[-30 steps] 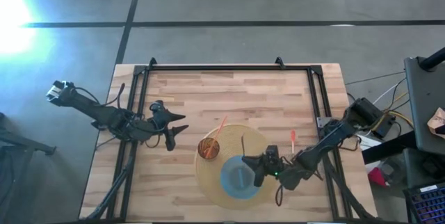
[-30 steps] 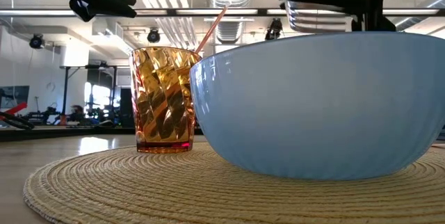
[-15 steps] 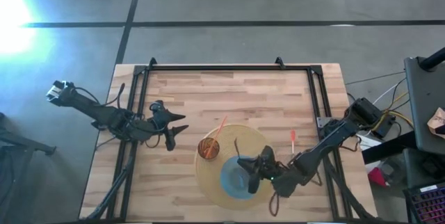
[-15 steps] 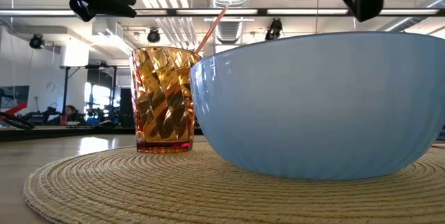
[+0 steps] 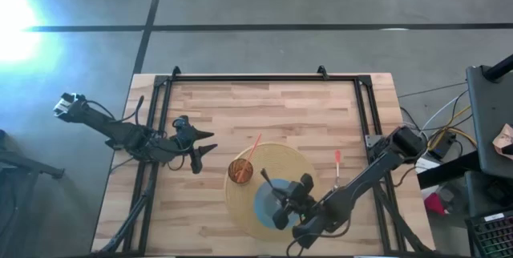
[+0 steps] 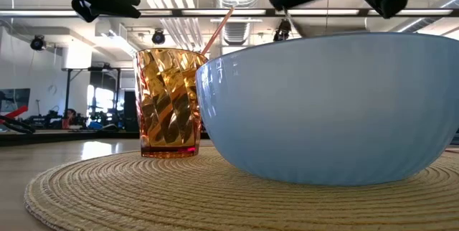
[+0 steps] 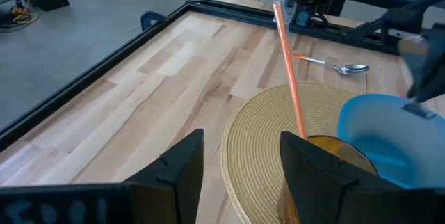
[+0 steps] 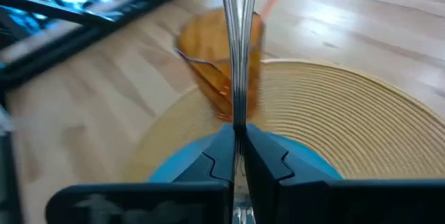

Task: Pick & Place Utensil
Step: Put the silver fork into the blue bowl

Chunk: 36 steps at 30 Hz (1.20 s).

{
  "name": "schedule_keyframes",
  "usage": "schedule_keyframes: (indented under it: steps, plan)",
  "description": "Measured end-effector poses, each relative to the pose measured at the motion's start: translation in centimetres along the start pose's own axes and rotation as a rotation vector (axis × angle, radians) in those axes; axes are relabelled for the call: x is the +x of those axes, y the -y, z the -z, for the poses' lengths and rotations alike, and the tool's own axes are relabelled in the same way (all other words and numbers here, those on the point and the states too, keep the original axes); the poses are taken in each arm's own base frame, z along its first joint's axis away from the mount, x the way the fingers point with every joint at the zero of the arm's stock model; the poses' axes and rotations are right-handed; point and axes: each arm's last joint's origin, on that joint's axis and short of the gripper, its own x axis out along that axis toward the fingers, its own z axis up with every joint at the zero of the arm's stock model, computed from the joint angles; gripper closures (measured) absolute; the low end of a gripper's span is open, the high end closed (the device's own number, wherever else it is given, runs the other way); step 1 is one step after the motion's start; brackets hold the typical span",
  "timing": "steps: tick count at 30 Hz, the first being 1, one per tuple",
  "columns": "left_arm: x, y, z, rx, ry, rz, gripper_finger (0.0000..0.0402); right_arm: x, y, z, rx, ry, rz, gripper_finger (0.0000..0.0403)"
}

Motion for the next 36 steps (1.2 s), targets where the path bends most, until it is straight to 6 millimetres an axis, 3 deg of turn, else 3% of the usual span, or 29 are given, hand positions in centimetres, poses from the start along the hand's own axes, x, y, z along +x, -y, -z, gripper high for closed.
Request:
schedule_keyframes:
  steps: [11,36]
  plan:
    - [0.0,0.0,0.0,-0.02,0.0,0.0,0.0221,1.5,0.3,2.6,0.027,-0.016,0.072,0.039]
    - [0.0,0.0,0.0,-0.041,0.0,-0.001,0.0221,3.0,0.6,4.7,-0.175,-0.106,0.09,0.039]
